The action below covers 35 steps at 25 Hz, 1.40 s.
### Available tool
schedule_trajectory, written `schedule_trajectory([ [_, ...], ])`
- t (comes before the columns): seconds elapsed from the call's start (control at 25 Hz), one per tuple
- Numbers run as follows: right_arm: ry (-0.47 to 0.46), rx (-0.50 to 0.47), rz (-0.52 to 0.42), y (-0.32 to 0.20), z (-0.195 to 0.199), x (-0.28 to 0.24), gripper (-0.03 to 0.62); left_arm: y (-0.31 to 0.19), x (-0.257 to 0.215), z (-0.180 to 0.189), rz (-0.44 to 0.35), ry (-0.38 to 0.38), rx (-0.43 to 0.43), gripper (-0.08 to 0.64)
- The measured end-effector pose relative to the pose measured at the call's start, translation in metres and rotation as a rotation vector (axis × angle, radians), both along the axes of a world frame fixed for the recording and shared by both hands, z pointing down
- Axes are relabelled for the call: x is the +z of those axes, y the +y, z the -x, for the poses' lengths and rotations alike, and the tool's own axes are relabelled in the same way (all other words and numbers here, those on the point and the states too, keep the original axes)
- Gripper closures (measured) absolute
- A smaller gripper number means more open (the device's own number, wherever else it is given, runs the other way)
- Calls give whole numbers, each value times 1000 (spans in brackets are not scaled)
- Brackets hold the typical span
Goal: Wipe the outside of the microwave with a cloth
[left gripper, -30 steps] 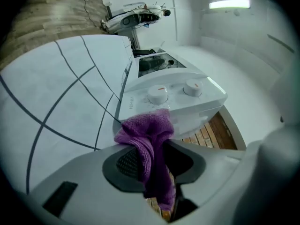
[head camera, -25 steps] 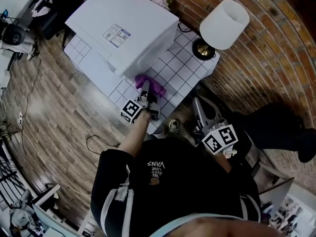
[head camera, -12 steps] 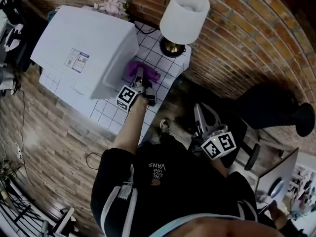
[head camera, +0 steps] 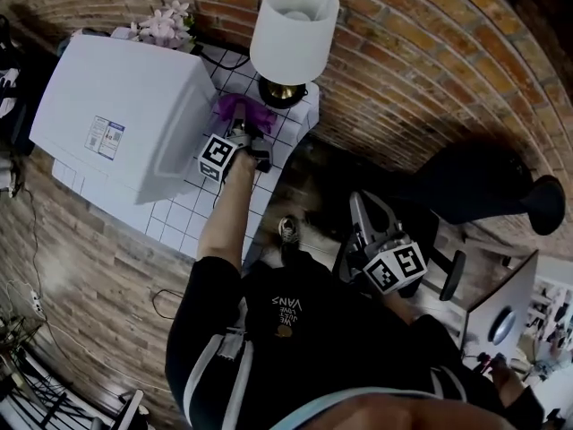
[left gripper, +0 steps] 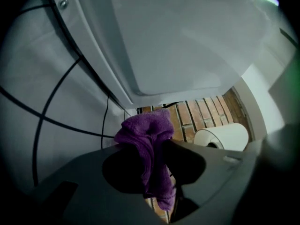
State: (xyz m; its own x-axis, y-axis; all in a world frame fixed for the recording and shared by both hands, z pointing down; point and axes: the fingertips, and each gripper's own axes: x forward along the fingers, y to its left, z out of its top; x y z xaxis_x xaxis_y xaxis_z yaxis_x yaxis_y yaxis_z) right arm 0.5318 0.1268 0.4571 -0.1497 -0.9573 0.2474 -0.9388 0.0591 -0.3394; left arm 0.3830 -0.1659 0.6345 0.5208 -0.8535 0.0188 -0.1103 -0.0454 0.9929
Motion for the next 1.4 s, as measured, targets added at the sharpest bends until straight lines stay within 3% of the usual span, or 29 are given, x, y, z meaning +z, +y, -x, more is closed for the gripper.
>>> schedule_trajectory([
  [0.4,-20,-42,-20,-9,8,-3,594,14,-19,0,-41,-23,55,428],
  [0.68,-40,-145,-76,-25,43,-14,595,81,-63,25,-167,-89,179,428],
  [0.84,-62,-242,-116,-34,71,-21,595,125,-94,57,-270,-188,185,428],
  [1.12,-92,-415,-152,-43,118,-28,594,189,-124,149,-360,-420,58,428],
  [1.4,-73,-399,-192,-48,162,-42,595,214,-155,229,-451,-595,24,428],
])
